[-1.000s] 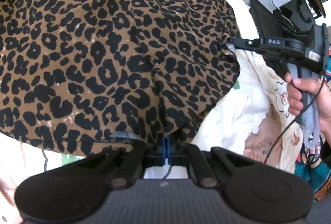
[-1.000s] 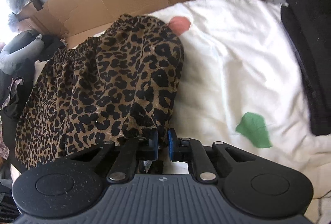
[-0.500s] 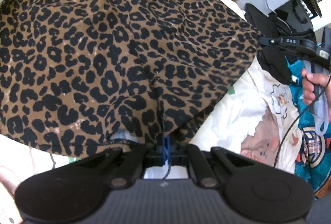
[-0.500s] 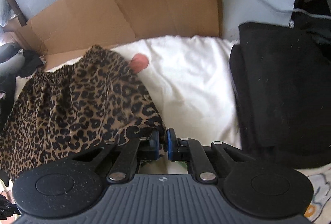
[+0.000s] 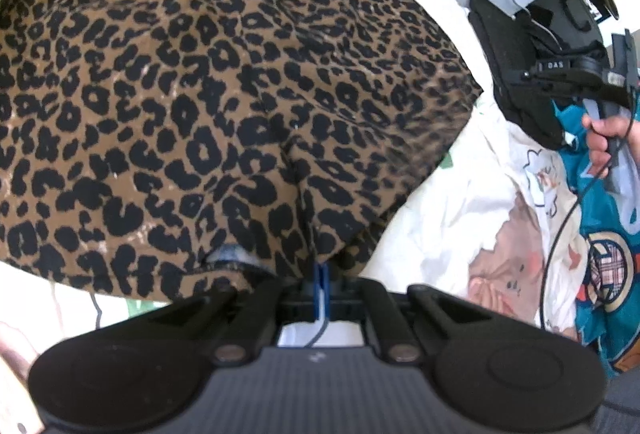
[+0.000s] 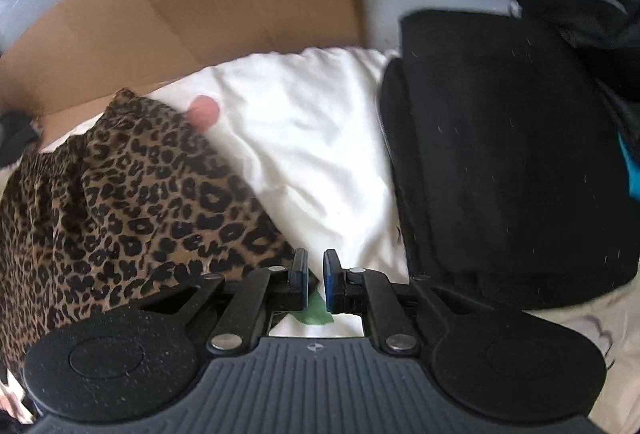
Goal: Fold clothes
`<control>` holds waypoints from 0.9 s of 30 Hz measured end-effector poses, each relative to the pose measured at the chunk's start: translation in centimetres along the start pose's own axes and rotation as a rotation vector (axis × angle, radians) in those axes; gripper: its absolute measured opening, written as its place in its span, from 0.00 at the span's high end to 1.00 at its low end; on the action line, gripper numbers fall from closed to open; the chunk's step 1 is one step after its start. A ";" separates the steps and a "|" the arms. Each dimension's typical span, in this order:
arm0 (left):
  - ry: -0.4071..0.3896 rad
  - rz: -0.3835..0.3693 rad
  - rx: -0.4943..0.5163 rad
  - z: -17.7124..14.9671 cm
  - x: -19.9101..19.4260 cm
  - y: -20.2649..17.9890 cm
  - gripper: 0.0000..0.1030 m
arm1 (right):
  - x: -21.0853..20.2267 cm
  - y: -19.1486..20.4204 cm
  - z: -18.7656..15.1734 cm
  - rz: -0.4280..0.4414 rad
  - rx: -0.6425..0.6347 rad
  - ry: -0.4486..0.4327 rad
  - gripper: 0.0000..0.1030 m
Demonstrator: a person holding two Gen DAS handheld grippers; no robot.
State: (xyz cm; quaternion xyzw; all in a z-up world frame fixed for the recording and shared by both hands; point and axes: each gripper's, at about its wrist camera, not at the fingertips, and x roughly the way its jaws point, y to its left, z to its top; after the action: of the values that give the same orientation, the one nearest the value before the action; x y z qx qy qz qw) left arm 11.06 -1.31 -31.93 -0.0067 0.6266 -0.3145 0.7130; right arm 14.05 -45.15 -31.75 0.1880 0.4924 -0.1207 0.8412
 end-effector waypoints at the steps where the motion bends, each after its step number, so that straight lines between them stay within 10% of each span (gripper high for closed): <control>1: 0.004 0.001 -0.003 -0.1 0.1 0.1 0.98 | 0.1 -0.4 -0.2 0.006 0.019 0.003 0.92; 7: 0.012 0.014 0.019 -0.4 0.3 0.0 0.98 | 1.0 -0.3 -1.0 0.068 0.044 -0.015 0.58; 18: 0.028 0.071 0.084 -1.0 1.1 -1.0 0.98 | 5.3 -0.9 -2.1 0.089 0.078 0.023 0.58; 23: 0.032 0.062 0.093 -1.0 1.5 -1.6 0.98 | 5.1 -0.7 -2.2 0.108 0.051 0.022 0.96; 27: 0.020 0.042 0.113 -0.7 1.2 -2.4 0.98 | 3.5 -0.1 -1.7 0.083 -0.004 -0.021 0.97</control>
State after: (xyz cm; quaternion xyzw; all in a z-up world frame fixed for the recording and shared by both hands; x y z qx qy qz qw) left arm 9.42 -3.53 -32.17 0.0501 0.6150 -0.3344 0.7123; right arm 14.39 -44.60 -35.58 0.2054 0.4754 -0.0866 0.8511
